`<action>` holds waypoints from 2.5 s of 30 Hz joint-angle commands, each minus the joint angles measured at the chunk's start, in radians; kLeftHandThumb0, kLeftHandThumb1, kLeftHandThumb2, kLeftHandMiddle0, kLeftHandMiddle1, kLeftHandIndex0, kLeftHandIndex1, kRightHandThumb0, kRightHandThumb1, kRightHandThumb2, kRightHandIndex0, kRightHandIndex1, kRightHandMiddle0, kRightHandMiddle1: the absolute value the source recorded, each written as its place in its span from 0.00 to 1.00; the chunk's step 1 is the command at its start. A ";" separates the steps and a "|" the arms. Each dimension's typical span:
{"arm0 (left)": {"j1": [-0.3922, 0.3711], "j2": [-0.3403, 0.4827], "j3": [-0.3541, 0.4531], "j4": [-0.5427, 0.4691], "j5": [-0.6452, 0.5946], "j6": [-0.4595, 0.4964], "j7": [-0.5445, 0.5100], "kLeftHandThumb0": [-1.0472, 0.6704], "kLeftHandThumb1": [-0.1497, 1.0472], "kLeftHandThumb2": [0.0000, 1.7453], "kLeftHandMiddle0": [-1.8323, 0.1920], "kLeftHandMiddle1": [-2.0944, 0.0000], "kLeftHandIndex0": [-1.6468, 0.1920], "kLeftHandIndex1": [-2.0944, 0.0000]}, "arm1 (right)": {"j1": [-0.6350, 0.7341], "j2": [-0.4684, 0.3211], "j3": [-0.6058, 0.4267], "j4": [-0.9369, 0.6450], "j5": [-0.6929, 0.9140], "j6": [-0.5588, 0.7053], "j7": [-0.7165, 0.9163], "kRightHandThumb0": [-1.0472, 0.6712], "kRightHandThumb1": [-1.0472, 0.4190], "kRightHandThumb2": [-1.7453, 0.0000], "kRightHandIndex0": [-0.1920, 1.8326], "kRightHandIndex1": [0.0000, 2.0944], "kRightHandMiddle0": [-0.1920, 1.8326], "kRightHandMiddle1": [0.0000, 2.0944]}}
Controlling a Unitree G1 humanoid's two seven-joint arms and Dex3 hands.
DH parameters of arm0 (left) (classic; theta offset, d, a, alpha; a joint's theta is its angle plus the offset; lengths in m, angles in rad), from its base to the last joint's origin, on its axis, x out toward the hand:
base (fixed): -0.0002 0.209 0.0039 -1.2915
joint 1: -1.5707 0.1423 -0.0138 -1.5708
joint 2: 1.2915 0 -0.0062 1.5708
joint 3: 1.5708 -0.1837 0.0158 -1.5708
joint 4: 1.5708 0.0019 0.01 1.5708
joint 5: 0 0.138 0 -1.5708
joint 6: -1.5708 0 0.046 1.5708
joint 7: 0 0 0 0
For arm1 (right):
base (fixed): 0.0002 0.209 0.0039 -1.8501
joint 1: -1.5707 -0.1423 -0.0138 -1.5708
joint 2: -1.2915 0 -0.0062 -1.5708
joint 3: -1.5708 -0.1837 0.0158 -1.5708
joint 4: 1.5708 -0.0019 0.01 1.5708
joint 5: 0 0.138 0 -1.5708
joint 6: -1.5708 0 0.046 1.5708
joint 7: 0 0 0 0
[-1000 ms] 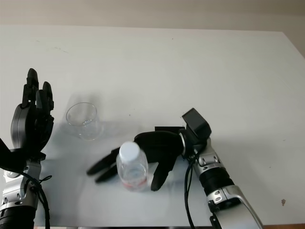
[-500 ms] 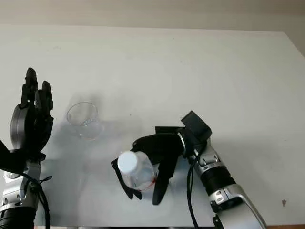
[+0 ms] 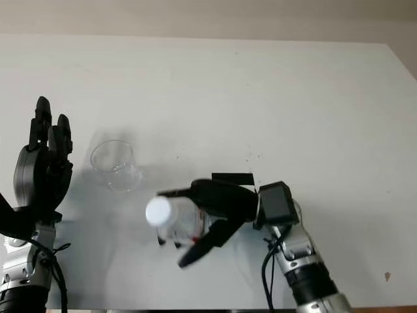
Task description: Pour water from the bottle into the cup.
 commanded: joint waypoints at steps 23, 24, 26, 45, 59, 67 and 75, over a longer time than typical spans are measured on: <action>-0.004 0.004 -0.002 -0.006 0.003 -0.001 -0.008 0.18 1.00 0.31 1.00 0.98 1.00 1.00 | -0.594 0.090 -0.123 0.638 -0.200 -0.079 -0.561 0.43 0.00 0.73 0.80 1.00 0.70 1.00; -0.003 0.003 -0.003 -0.007 0.004 -0.001 -0.006 0.18 1.00 0.31 1.00 0.98 1.00 1.00 | -0.621 0.083 -0.110 0.669 -0.231 -0.101 -0.583 0.43 0.00 0.73 0.78 1.00 0.68 1.00; -0.002 0.004 -0.004 -0.007 0.007 -0.001 -0.005 0.18 1.00 0.31 1.00 0.98 1.00 1.00 | -0.664 0.073 -0.084 0.718 -0.287 -0.130 -0.624 0.43 0.00 0.75 0.74 1.00 0.63 1.00; -0.011 0.000 -0.003 0.017 0.001 -0.012 -0.012 0.18 1.00 0.31 1.00 0.99 1.00 1.00 | -0.865 0.017 0.157 0.923 -0.703 -0.252 -1.104 0.41 0.00 0.85 0.63 1.00 0.48 1.00; -0.012 -0.001 -0.006 0.021 0.008 -0.013 -0.004 0.18 1.00 0.31 1.00 0.98 1.00 1.00 | -0.952 -0.045 0.379 0.962 -0.988 -0.243 -1.472 0.42 0.00 0.88 0.65 1.00 0.49 1.00; -0.013 -0.007 -0.012 0.017 0.015 -0.010 0.008 0.18 1.00 0.31 1.00 0.99 1.00 1.00 | -1.010 -0.058 0.472 0.978 -1.087 -0.236 -1.610 0.40 0.00 0.88 0.67 1.00 0.48 1.00; -0.016 -0.012 -0.018 0.023 0.019 -0.014 0.016 0.17 1.00 0.32 1.00 0.99 1.00 1.00 | -1.052 -0.056 0.539 0.985 -1.158 -0.190 -1.732 0.36 0.00 0.87 0.67 1.00 0.49 1.00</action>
